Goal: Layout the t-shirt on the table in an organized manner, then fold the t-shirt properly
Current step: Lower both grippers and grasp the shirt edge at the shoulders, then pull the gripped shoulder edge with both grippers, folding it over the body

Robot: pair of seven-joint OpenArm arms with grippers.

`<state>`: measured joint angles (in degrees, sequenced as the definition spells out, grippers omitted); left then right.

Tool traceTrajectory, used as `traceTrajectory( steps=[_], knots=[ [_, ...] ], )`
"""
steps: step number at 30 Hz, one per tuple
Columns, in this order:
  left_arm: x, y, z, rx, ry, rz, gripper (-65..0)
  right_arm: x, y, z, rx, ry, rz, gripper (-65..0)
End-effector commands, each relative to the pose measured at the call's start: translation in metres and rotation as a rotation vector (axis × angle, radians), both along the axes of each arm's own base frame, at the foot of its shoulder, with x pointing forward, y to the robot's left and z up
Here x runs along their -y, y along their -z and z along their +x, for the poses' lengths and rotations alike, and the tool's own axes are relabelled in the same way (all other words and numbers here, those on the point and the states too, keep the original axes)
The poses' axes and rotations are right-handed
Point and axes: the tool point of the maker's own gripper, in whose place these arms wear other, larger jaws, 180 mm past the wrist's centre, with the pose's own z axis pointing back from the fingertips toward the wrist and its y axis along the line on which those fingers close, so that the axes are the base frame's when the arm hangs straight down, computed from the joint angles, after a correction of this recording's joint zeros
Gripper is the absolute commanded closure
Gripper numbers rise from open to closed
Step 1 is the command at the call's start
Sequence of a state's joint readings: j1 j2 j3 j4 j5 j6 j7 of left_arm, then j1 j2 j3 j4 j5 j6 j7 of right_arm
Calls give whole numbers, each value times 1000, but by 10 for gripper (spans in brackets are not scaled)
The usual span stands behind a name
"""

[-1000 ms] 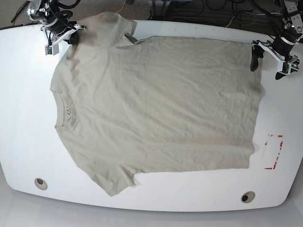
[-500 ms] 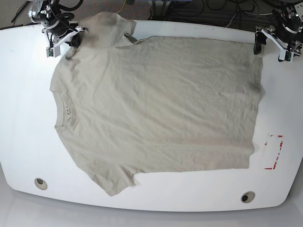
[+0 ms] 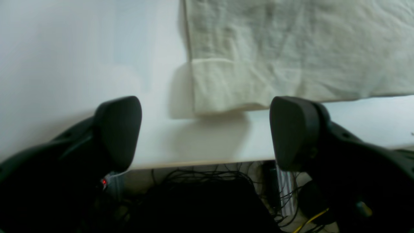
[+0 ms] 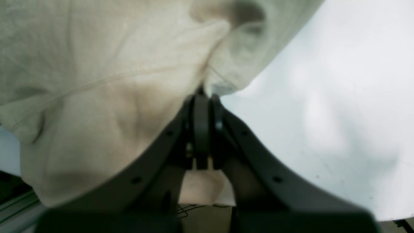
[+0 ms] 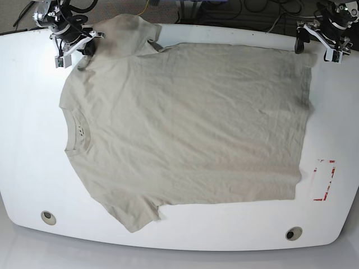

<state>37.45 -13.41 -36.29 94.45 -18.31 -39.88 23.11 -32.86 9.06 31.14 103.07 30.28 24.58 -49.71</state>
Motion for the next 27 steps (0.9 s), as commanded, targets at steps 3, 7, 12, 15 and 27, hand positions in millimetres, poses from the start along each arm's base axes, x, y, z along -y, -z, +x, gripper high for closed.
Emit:
traceTrajectory(
  steps=[3, 7, 12, 15, 27],
  knots=[
    [11, -3, 5, 19, 33, -21, -593, 3, 5, -11, -53, -9, -19, -5],
    [21, 1, 5, 10, 56, -38, -593, 3, 5, -11, -53, -9, -19, -5],
    [31, 8, 4, -11, 89, -43, -593, 3, 5, -12, -54, -9, -19, -5],
    [31, 11, 1, -31, 104, -16, -593, 3, 5, -13, -56, -9, -19, -5],
    [33, 15, -2, -39, 96, -12, -524, 3, 5, -13, -57, -9, -20, -5]
  ],
)
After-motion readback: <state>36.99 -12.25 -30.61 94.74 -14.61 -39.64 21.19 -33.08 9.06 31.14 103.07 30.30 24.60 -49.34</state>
